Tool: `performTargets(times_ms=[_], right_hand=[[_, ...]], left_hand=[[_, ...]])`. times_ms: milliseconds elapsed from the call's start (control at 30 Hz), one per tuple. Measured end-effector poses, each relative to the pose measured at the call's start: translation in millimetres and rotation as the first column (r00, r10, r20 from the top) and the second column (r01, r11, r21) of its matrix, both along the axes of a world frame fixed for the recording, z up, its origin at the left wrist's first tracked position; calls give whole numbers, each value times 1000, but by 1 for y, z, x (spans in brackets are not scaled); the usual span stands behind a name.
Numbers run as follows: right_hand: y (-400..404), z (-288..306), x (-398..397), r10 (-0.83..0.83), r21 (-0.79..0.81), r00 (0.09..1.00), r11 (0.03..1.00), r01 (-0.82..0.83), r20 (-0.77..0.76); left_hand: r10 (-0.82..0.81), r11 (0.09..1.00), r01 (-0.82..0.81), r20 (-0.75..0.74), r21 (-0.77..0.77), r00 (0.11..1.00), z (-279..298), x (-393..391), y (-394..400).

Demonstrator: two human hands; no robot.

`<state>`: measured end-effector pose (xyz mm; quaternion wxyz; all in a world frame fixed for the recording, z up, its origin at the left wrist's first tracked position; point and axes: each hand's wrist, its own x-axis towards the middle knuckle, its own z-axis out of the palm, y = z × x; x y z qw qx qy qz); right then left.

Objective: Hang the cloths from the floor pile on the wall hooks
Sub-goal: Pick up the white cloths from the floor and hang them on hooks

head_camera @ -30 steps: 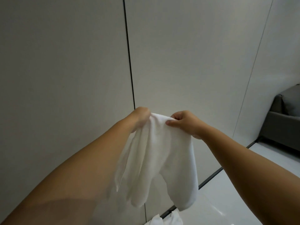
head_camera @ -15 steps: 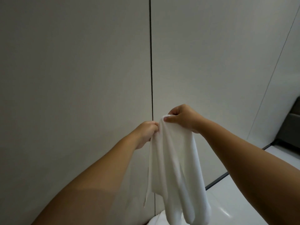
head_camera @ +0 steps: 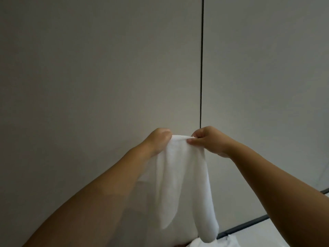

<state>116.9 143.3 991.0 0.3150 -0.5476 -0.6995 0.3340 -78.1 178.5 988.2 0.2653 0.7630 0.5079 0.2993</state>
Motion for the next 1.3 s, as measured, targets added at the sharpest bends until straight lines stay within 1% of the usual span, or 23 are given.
performTargets(times_ms=[100,200,267,400,500,567,667,767,833,900,967,1100,1167,1300], right_hand=[[1,-4,-10,81,21,997,996,-81,-11],[1,0,-20,145,80,989,986,-145,2],[-2,7,-25,218,129,975,966,-222,42],[-10,15,-38,384,228,911,884,-409,147],[-24,17,-60,491,303,852,797,-523,180],[-39,14,-79,569,324,802,735,-596,183],[-62,7,-111,670,313,717,651,-692,191],[-92,1,-145,757,289,630,573,-767,173],[-116,-1,-171,808,291,560,500,-815,181],[-136,-2,-191,834,290,517,456,-842,192],[-164,-2,-219,865,296,460,394,-870,202],[-228,1,-277,916,303,350,282,-910,198],[-262,1,-305,931,302,315,252,-920,184],[-337,-2,-362,953,310,261,203,-929,157]], left_hand=[[66,997,-63,-88,40,994,4,-18,-10],[170,983,-162,-95,82,981,9,-33,-31],[249,964,-238,-93,116,964,13,-41,-52],[362,929,-351,-92,122,927,15,-60,-106],[473,878,-461,-76,132,878,11,-72,-154],[548,834,-536,-80,133,833,7,-79,-187],[651,759,-643,-96,101,753,-1,-93,-238],[723,688,-724,-140,56,676,-4,-109,-290],[767,636,-769,-170,69,619,-4,-121,-326],[795,598,-799,-176,62,581,-4,-129,-354],[843,523,-851,-179,54,507,-4,-141,-393],[902,404,-910,-203,95,380,-4,-169,-469],[929,333,-937,-206,105,307,-3,-183,-507],[961,241,-962,-170,128,218,-4,-225,-587]])
